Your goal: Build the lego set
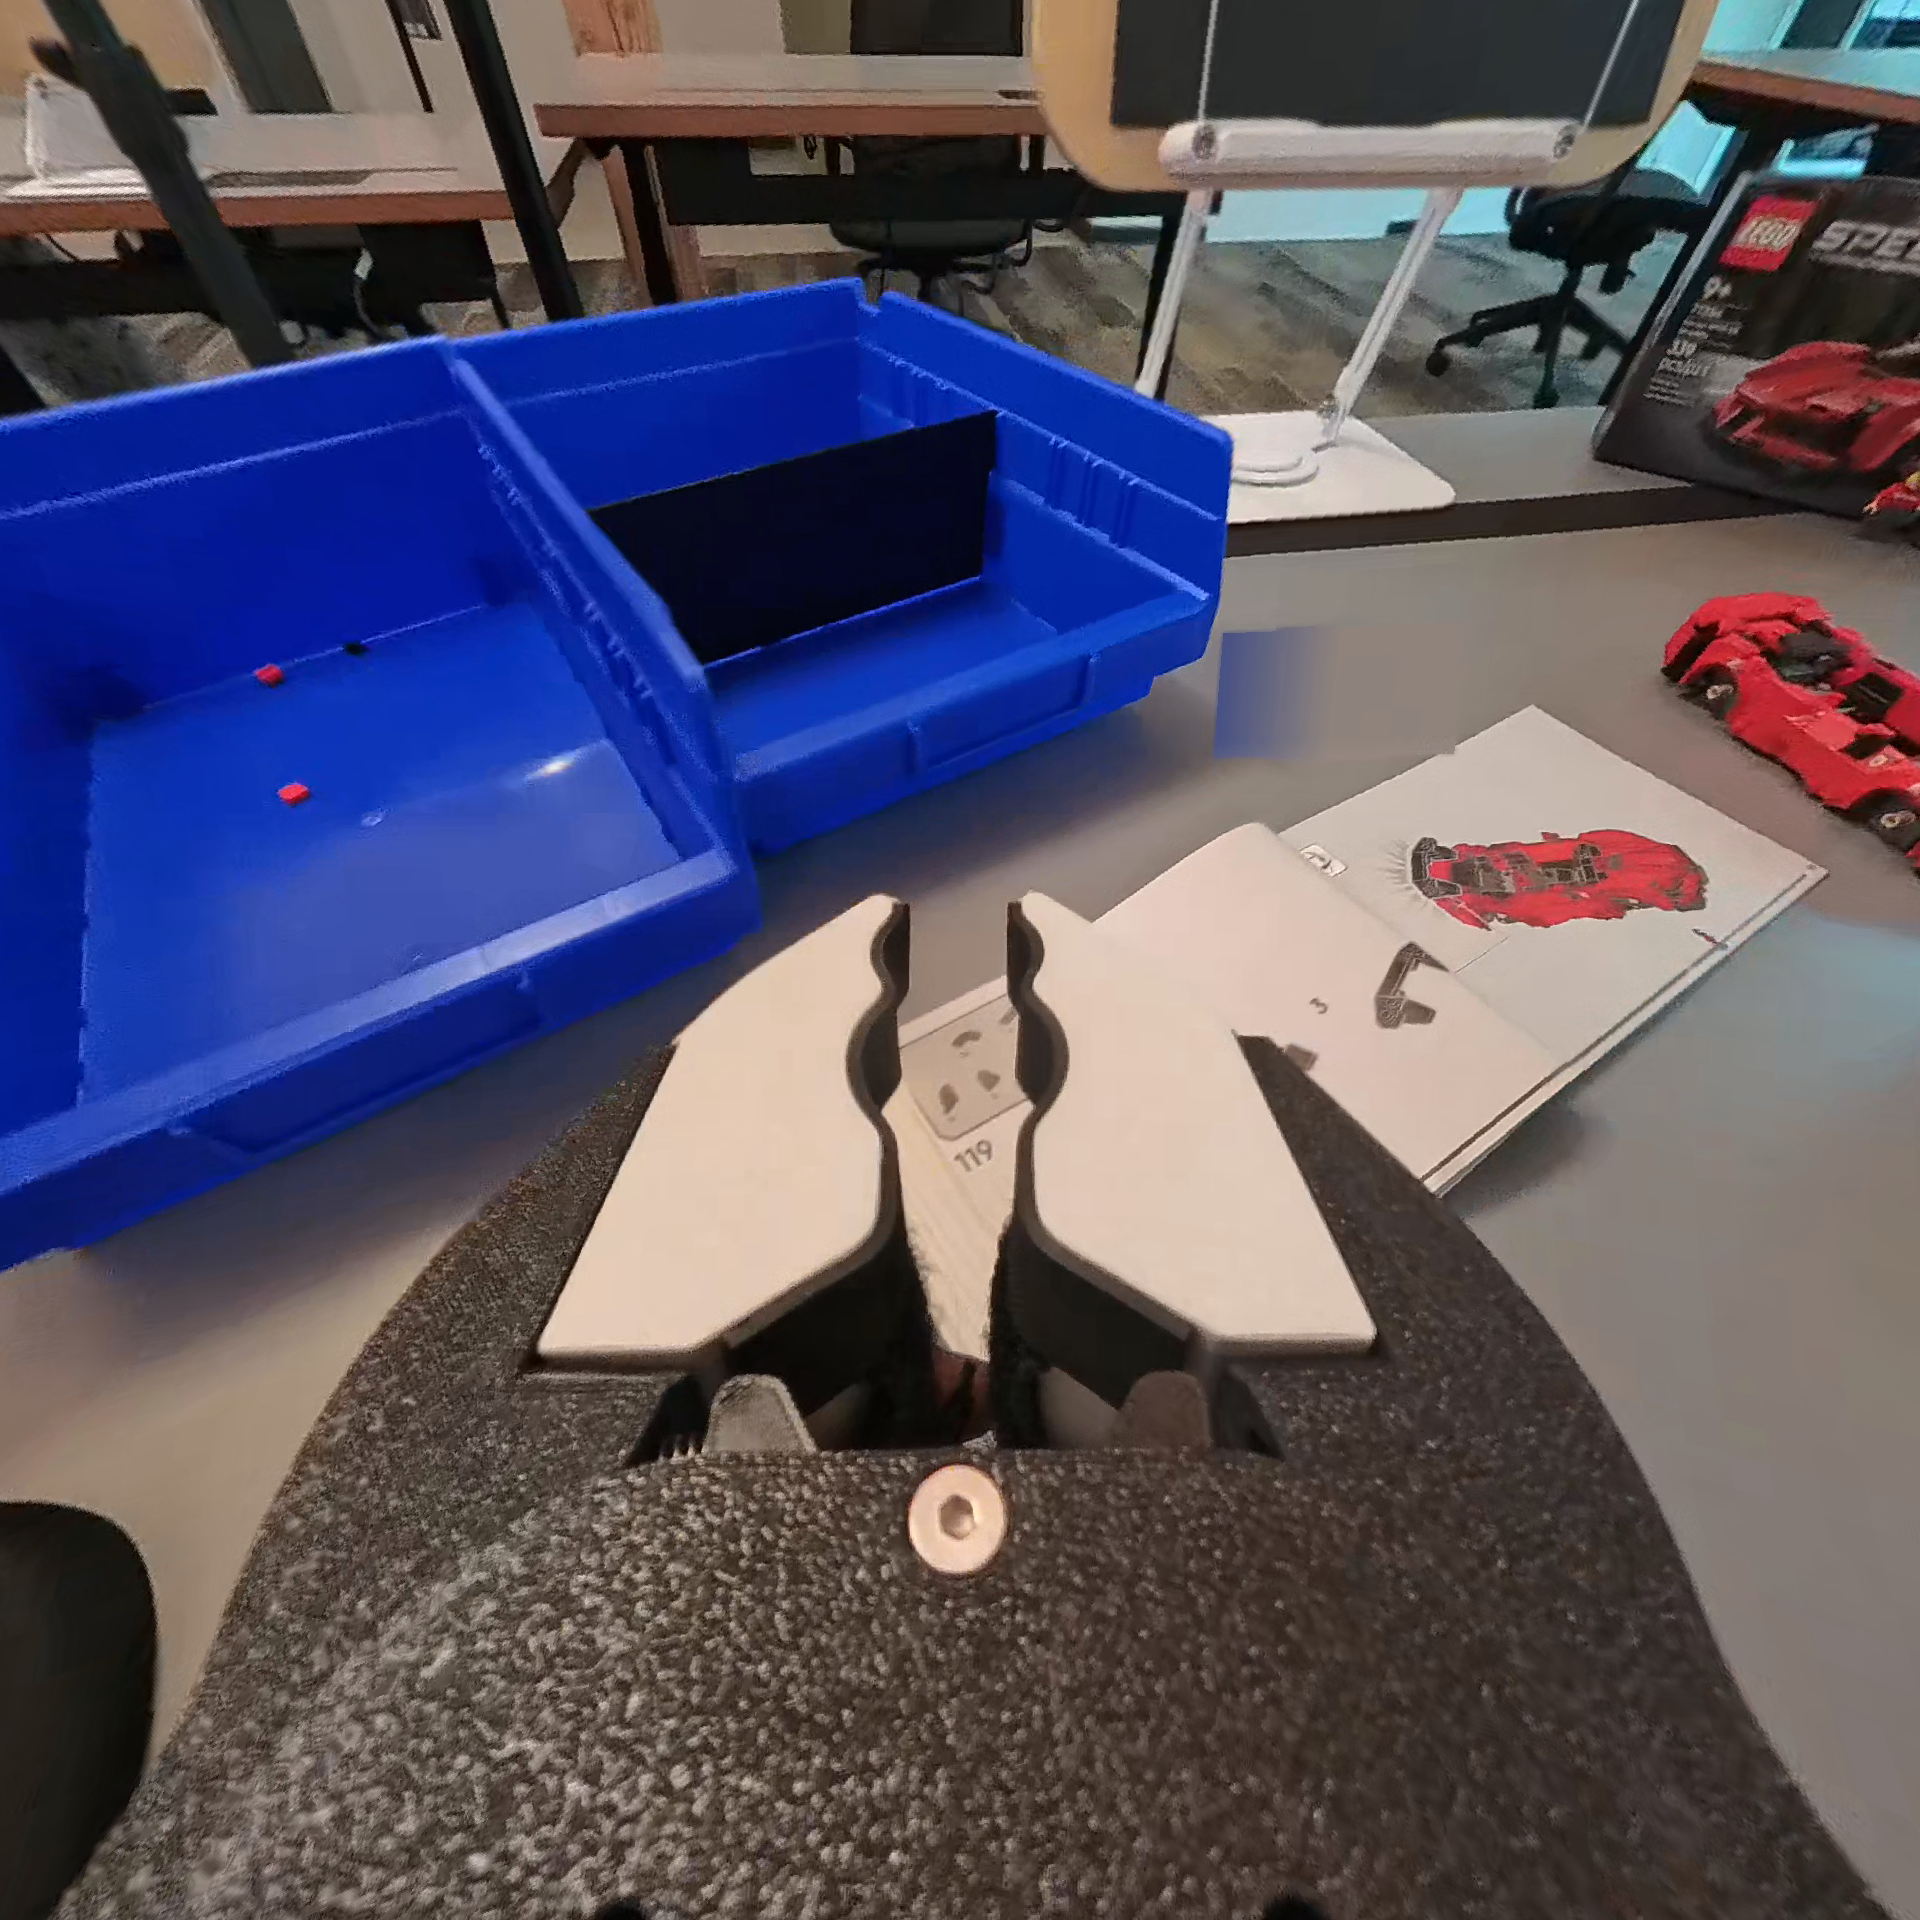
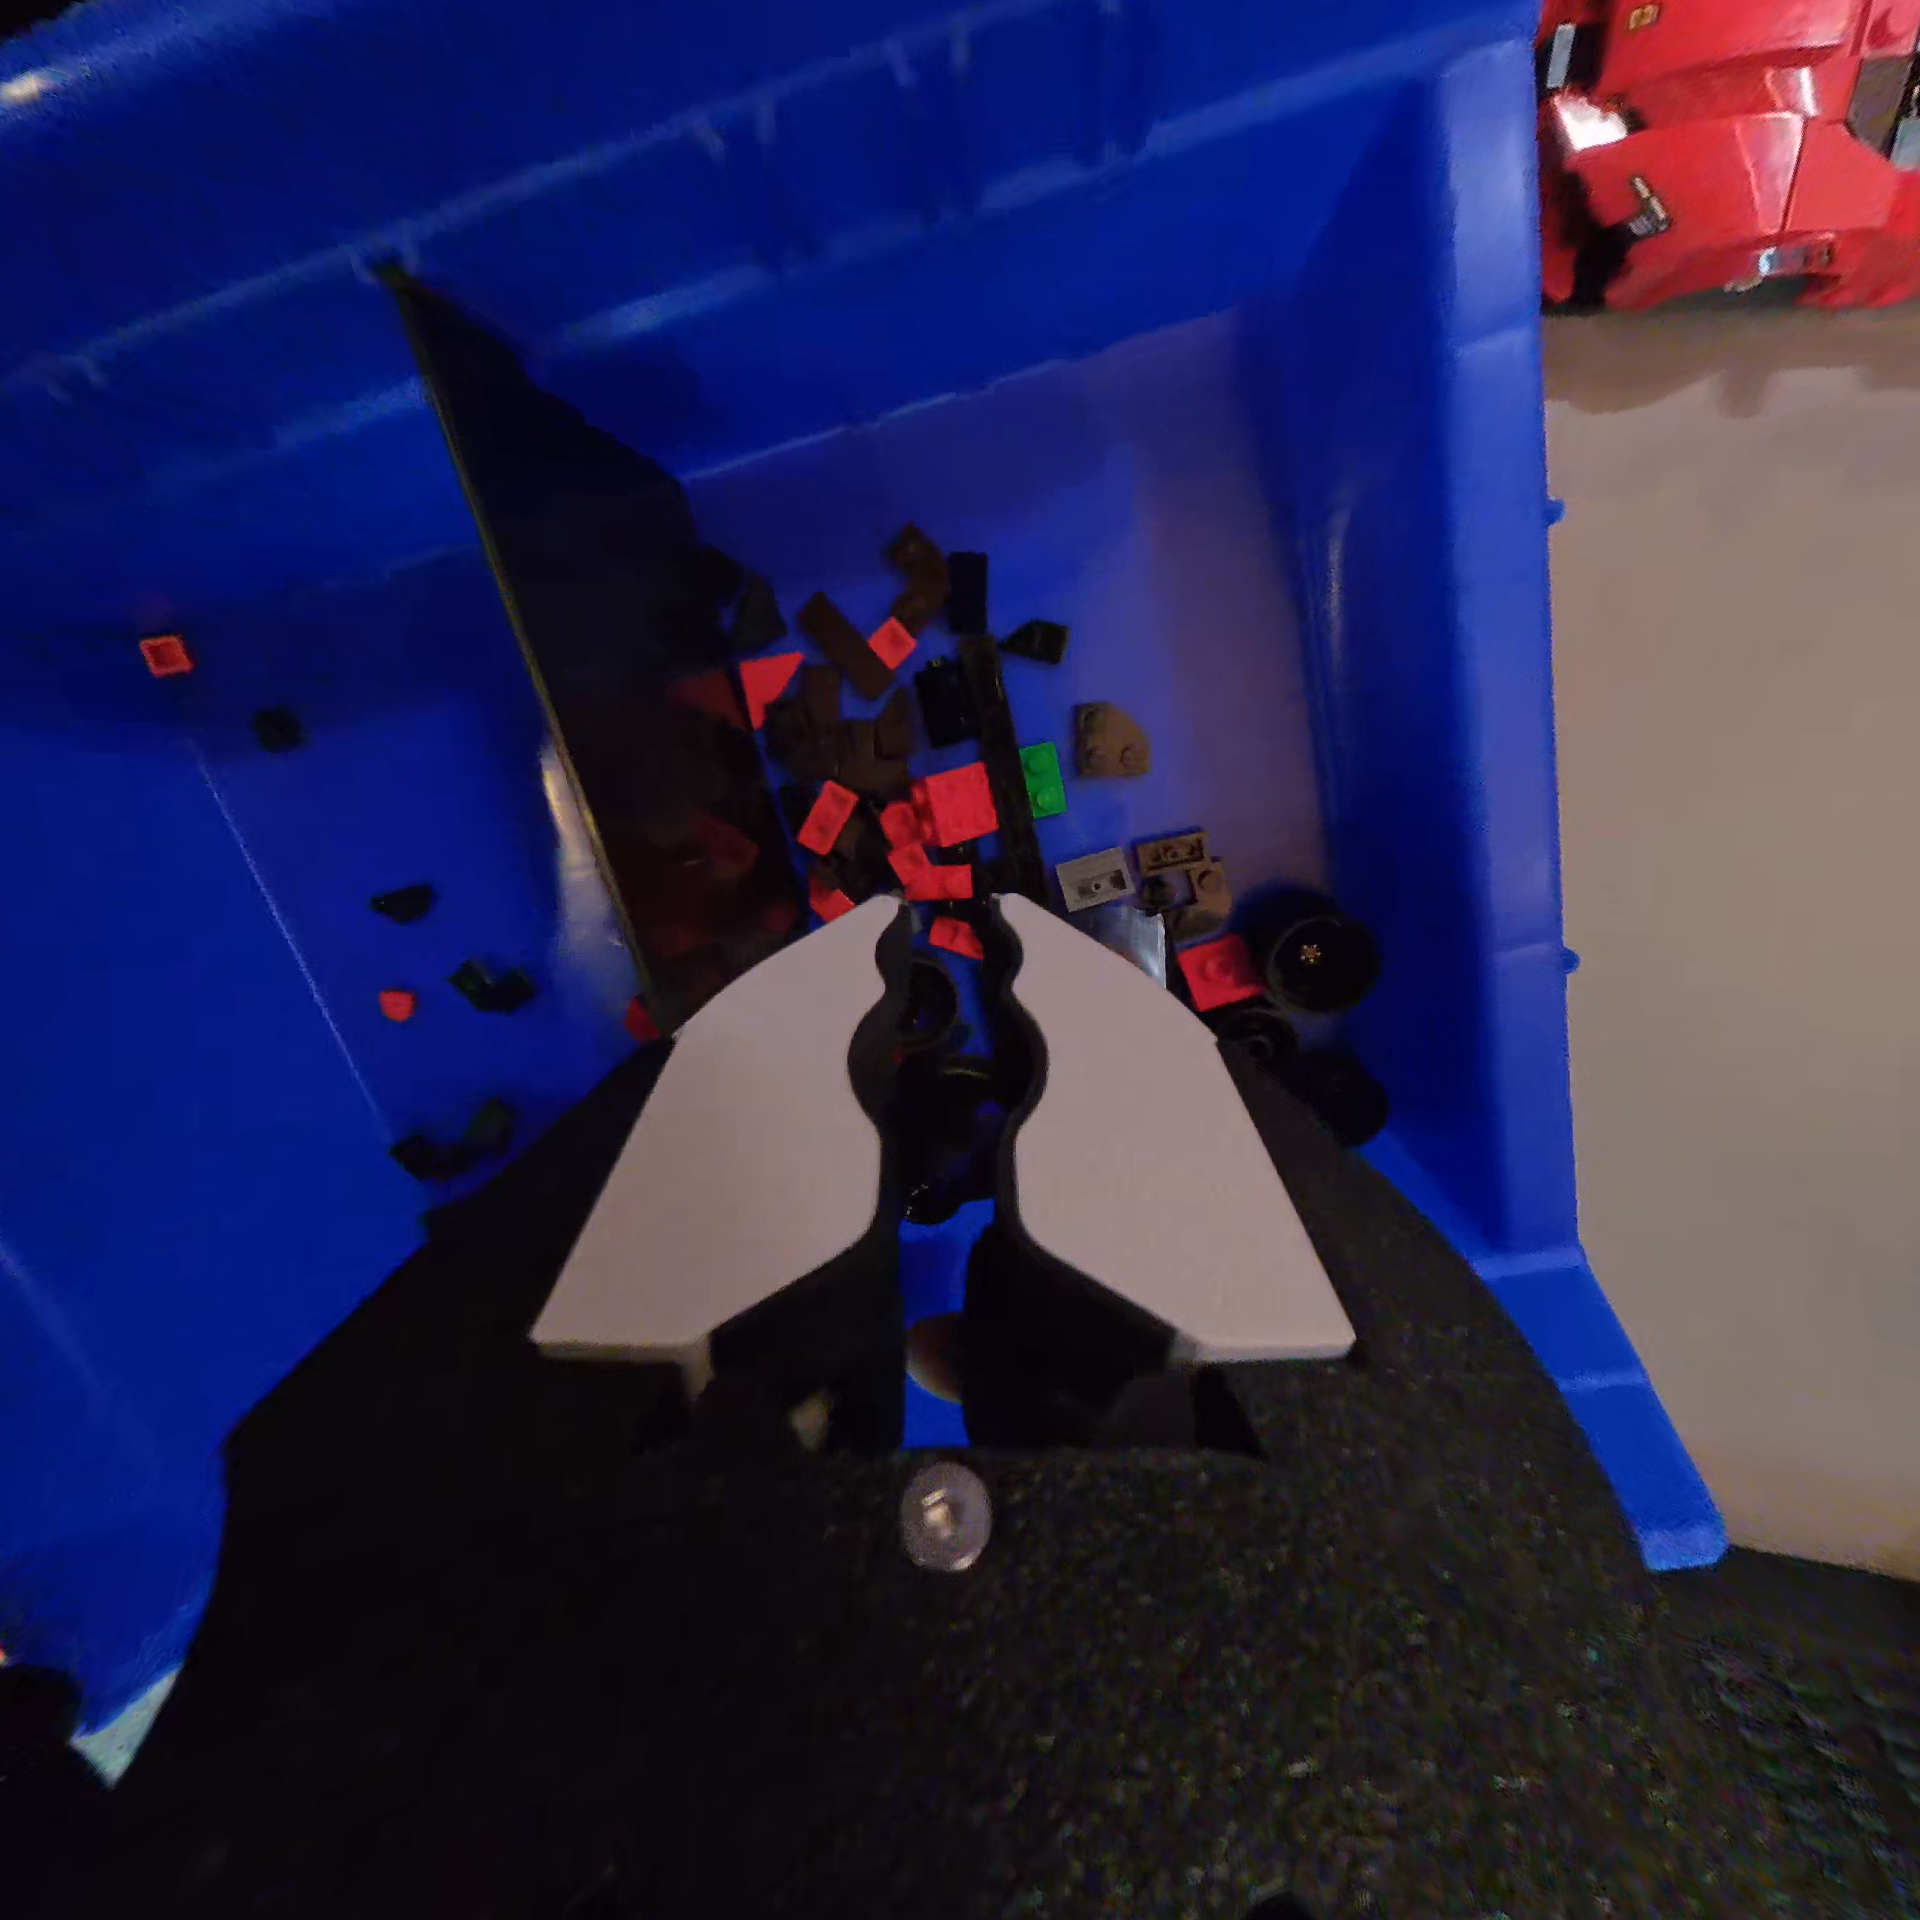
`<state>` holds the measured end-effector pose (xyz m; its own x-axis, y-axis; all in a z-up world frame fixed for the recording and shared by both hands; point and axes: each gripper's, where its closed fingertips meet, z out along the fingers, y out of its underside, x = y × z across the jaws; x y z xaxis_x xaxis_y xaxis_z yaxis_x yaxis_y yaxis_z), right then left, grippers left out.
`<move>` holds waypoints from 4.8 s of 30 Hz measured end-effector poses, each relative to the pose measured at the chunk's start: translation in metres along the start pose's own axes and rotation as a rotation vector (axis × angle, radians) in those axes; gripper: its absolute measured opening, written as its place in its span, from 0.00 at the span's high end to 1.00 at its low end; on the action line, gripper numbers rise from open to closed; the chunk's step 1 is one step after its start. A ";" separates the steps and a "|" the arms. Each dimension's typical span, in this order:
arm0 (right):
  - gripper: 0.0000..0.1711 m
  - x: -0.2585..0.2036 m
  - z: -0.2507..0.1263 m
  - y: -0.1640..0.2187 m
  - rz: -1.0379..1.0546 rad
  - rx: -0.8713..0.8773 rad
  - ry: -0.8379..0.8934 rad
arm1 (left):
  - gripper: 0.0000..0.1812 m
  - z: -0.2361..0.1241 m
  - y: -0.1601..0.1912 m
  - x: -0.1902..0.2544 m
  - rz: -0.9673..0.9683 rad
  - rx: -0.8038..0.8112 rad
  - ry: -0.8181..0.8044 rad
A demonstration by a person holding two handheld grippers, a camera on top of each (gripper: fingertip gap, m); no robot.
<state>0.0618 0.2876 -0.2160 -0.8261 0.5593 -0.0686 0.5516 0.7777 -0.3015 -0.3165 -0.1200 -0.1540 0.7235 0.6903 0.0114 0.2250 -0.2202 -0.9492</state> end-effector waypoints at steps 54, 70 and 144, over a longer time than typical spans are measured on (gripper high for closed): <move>0.96 0.036 -0.067 -0.194 0.132 0.329 0.358 | 0.87 0.025 0.061 0.017 -0.121 -0.200 0.334; 0.96 0.108 0.099 -0.371 0.228 0.638 0.242 | 0.90 0.021 0.070 0.023 -0.321 -0.267 0.538; 0.77 0.074 0.132 -0.347 -0.397 0.331 -0.115 | 0.88 -0.012 0.040 0.109 0.437 -0.118 0.735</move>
<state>-0.2054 0.0214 -0.2416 -0.9816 0.1904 0.0132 0.1433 0.7807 -0.6082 -0.2209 -0.0615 -0.1867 0.9905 -0.0852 -0.1076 -0.1349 -0.4603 -0.8774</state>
